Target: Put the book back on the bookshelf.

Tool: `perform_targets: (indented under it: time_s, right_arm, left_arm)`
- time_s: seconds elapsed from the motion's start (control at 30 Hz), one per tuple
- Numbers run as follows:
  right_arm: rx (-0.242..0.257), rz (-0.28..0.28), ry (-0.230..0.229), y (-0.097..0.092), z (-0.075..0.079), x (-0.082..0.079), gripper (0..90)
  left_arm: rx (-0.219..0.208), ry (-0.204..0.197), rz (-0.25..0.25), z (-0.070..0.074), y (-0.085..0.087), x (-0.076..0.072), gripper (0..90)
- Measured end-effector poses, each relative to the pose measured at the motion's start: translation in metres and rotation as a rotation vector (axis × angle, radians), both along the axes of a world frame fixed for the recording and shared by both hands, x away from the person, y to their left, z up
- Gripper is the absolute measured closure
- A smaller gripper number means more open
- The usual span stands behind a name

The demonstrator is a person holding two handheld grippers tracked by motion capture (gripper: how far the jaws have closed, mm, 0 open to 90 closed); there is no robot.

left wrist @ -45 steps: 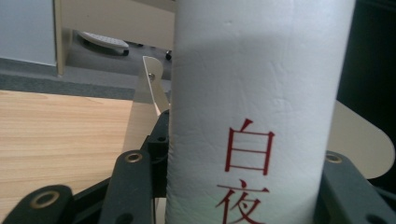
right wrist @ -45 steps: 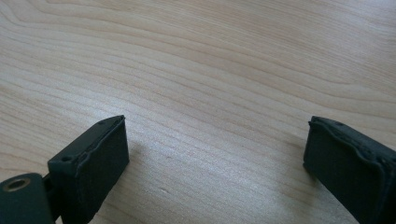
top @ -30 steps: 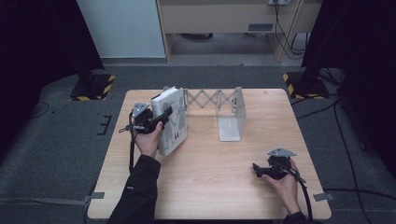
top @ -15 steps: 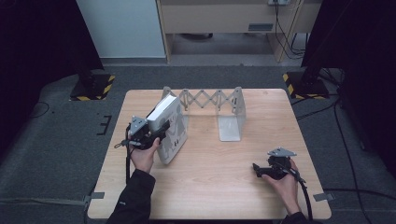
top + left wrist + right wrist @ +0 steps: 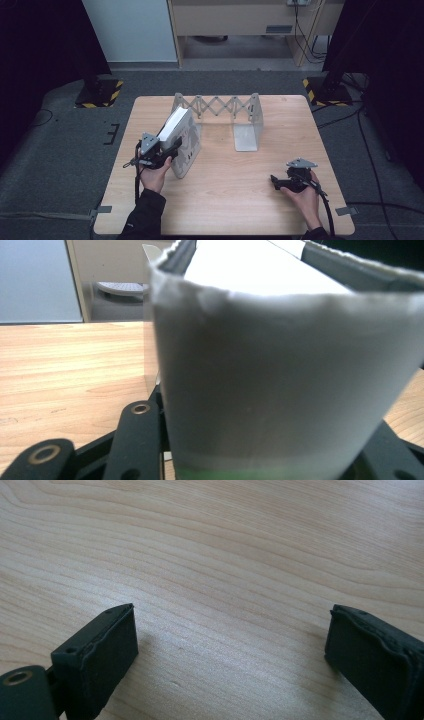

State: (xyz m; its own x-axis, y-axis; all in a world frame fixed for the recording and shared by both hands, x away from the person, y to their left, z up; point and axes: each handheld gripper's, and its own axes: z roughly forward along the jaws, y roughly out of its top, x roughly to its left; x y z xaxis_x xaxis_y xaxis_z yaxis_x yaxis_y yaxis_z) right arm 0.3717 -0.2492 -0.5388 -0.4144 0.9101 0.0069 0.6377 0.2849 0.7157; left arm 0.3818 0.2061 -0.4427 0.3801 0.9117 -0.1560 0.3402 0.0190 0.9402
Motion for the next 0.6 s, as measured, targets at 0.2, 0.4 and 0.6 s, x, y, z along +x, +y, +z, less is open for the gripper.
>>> perform_targets:
  time_s: [0.2,0.4,0.6]
  right_arm:
    - [0.000,0.000,0.000,0.000,0.000,0.000,6.9]
    - [0.001,-0.001,0.001,0.000,0.000,0.000,6.9]
    - [0.001,-0.001,0.001,0.000,0.000,0.000,6.9]
  left_arm:
    - [-0.032,-0.029,0.006,-0.006,-0.001,-0.002,49.7]
    - [-0.070,-0.044,0.002,-0.012,0.000,0.000,48.0]
    - [-0.086,-0.073,-0.001,-0.018,-0.001,-0.001,47.0]
